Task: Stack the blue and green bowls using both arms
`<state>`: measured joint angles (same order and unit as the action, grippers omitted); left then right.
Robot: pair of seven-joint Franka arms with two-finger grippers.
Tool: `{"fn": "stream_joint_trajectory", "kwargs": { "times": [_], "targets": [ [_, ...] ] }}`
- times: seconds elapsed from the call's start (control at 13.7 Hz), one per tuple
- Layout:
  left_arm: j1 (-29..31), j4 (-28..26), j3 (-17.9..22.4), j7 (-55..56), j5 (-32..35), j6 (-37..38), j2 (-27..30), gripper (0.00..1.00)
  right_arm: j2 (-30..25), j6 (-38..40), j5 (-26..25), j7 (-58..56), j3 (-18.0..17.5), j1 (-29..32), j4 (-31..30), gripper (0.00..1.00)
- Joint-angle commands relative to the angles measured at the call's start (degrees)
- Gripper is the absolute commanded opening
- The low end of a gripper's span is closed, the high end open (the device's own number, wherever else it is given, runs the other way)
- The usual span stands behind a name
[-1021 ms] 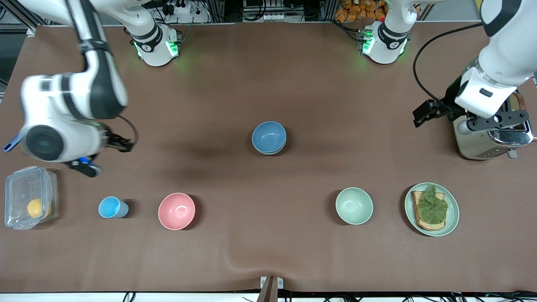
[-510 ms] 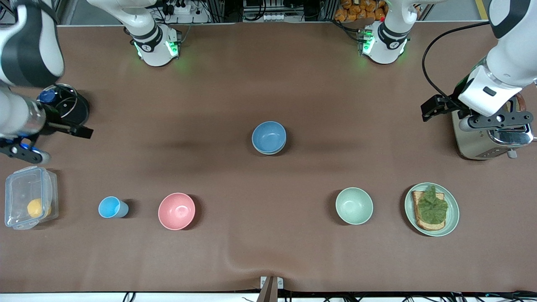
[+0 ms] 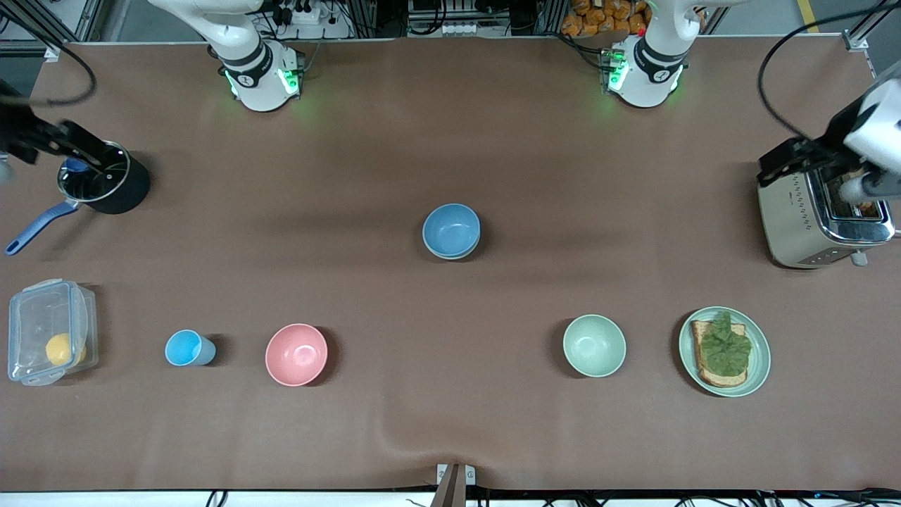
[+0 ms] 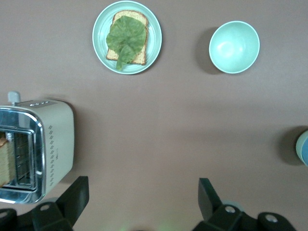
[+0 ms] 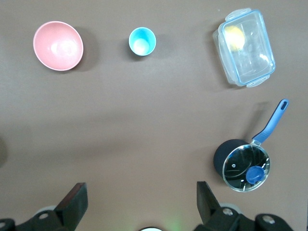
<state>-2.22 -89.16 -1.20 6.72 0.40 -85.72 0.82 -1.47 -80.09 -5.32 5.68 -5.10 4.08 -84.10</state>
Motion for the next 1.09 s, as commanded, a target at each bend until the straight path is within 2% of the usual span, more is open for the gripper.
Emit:
{"fn": "stream_joint_trajectory", "kwargs": {
  "times": [0.0, 0.36, 1.02],
  "targets": [
    [-0.33, 2.85, 1.11, -1.27, -1.01, 3.18, -0.47, 1.0, 0.24, 0.72, 3.99, -2.77, 5.08, -0.47, 1.92, 1.0],
    [0.02, 2.68, 1.47, -1.1, -1.81, 3.19, -0.38, 1.0, 0.59, 0.63, 4.44, -6.8, 9.84, -2.23, 1.92, 1.0],
    [-0.42, 2.85, 0.42, -1.18, -2.96, 3.01, -0.47, 1.0, 1.74, -0.42, 4.18, -7.08, 9.85, -2.58, 1.92, 1.0]
  ]
}}
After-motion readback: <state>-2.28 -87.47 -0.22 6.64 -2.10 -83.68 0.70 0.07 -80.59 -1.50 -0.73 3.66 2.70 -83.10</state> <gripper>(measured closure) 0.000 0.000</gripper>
